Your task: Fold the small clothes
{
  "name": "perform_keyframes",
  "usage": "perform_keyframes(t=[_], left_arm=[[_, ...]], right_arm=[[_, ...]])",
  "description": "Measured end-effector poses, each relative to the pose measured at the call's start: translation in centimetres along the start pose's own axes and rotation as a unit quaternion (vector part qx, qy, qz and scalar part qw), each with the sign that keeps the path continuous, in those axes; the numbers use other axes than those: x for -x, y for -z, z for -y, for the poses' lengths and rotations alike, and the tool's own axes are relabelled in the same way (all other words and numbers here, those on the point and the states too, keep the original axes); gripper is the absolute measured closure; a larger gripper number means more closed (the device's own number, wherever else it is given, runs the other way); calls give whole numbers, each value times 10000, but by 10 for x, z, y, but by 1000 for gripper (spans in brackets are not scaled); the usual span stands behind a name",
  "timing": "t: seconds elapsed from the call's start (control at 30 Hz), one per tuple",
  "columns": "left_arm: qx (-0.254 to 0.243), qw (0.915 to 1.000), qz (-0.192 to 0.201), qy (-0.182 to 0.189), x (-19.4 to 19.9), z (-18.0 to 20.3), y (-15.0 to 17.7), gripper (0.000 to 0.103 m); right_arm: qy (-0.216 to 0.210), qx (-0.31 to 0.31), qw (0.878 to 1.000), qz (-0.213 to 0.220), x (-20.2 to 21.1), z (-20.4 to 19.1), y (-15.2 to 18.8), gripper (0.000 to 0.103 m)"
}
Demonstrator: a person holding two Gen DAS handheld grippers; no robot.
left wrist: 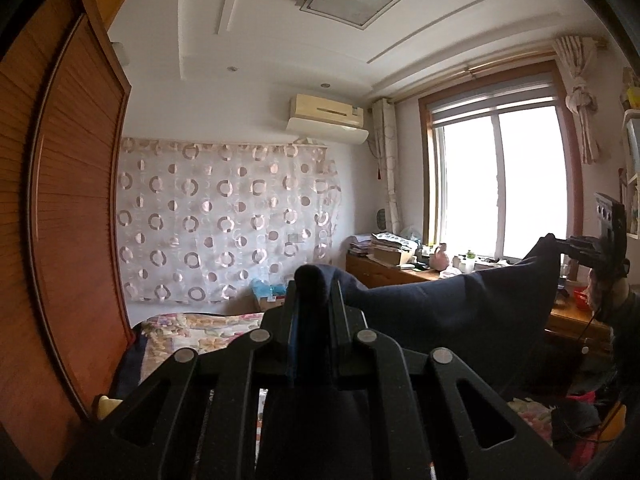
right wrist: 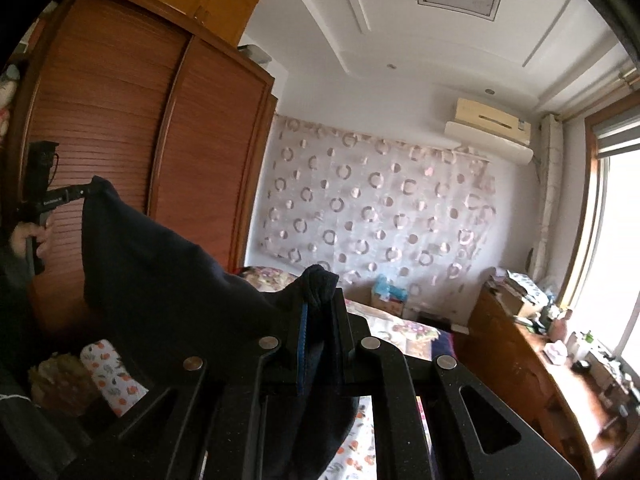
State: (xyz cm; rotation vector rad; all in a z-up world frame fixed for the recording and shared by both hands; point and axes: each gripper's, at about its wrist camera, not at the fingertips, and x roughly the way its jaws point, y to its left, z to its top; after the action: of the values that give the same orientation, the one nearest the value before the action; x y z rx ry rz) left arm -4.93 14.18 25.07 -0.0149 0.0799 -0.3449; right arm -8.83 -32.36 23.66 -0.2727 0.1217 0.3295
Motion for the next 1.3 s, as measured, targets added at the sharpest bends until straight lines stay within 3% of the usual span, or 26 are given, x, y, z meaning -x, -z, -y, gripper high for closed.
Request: perform_keyframes(t=[0.23,0.33,0.43,0.6,0.73,0.87,0.93,0.97,1.03,1.07,1.1,1.13,1.2,1.23,1.3], left_arm=[[4,9983,-569,-139,-72,-14,29,91],[-41,9948,-987,-248,-121,-13,59,91],[-182,9861,-1612,-352,-196,-18,109,91],[-169,9692,-2432,-359,-285,-26,182,91],[-286,9602,-2735,-487,-321,-26,223,91],[-193,9577,-2825,-507,-334,-25,232,90],[-95,9525,-3002,-505,-337,-26,232,84],[23,9498,-3090,-481,-337,-28,230,77],[208,9505,-3073,-419,-330,-30,225,60],[236,9521,-3026,-380,-325,-30,223,58],[240,9523,-3022,-353,-320,-29,223,57],[249,9515,-3048,-349,-314,-29,224,54],[278,9497,-3102,-336,-306,-29,227,44],[280,9490,-3130,-256,-296,-27,230,36],[221,9462,-3223,-183,-282,-24,238,32]], right_arm=[[183,-67,9983,-556,-44,9,1,93],[118,-190,9930,-1162,-95,23,26,93],[89,-409,9809,-1901,-166,36,71,93],[169,-826,9630,-2560,-256,45,134,93],[332,-1156,9517,-2825,-298,48,160,93],[489,-1643,9433,-2842,-321,65,161,93],[513,-1748,9417,-2827,-319,62,160,93],[523,-1738,9412,-2850,-318,59,162,93],[553,-1680,9399,-2920,-314,52,164,86],[582,-1633,9412,-2901,-306,49,165,84],[645,-1543,9429,-2879,-302,45,165,75],[784,-1458,9432,-2881,-297,43,168,52],[798,-1565,9411,-2891,-282,38,172,29],[756,-1607,9412,-2873,-276,36,172,28],[774,-1606,9391,-2936,-264,30,181,28]])
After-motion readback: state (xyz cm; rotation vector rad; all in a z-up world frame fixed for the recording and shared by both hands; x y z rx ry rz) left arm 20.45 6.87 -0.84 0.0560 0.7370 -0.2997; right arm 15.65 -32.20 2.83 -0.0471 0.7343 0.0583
